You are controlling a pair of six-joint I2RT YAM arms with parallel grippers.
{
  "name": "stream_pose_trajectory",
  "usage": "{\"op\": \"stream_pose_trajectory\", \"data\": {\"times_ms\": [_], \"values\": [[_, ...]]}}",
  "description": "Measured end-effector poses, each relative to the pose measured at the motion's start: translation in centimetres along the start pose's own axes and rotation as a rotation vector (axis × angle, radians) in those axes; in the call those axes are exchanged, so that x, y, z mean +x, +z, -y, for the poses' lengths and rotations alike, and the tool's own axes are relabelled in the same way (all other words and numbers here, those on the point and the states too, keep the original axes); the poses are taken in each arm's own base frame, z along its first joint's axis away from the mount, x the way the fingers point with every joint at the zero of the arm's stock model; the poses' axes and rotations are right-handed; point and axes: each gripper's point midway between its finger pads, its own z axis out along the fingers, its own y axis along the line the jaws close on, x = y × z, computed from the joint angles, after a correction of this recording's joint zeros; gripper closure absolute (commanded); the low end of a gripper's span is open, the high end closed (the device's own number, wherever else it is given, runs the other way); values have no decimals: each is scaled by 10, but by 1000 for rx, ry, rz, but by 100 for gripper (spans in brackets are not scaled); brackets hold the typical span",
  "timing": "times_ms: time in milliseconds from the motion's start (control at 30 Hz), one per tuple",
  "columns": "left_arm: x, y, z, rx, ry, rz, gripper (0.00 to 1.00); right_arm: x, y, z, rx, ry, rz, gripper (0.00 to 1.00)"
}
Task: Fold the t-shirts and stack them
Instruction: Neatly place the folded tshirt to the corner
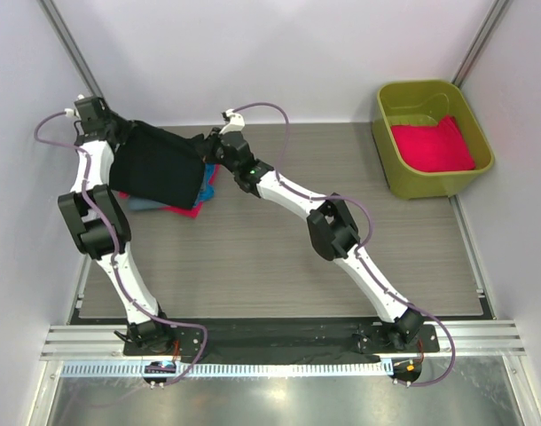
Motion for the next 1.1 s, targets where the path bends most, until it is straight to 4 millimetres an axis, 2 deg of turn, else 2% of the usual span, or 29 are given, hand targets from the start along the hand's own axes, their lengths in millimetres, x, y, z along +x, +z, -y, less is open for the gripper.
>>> {"op": "stream_pose_trajectory", "data": {"times_ms": [33, 100, 133, 167, 233, 267, 367, 467, 633, 767, 900, 1100], "values": [[4, 7, -5, -6, -5, -9, 100, 1, 0, 1, 0, 0, 0, 88], [14, 23, -18, -20, -16, -31, 100, 2, 1, 1, -5, 1, 2, 80], [20, 29, -25, -32, -23, -44, 100, 4, 2, 2, -6, 2, 1, 54], [25, 34, -30, -43, -30, -54, 82, 5, 2, 2, -7, 7, -1, 40], [26, 38, -37, -58, -36, -50, 55, 8, 3, 8, 1, 6, -6, 29], [24, 39, -40, -62, -45, -41, 43, 9, 4, 12, 6, 6, -8, 28], [10, 39, -37, -42, -46, 5, 33, 12, 4, 24, 27, 2, -16, 26], [4, 35, -36, -31, -42, 29, 25, 21, 3, 39, 51, -1, -33, 27], [6, 17, -34, -26, -41, 42, 24, 40, -2, 64, 109, -11, -81, 25], [9, -9, -28, -19, -33, 55, 23, 50, -22, 77, 168, -38, -129, 22], [14, -45, -20, -13, -20, 78, 19, 38, -50, 74, 190, -71, -143, 15], [20, -104, 1, 33, 10, 126, 18, -15, -105, 43, 160, -118, -91, 14]]}}
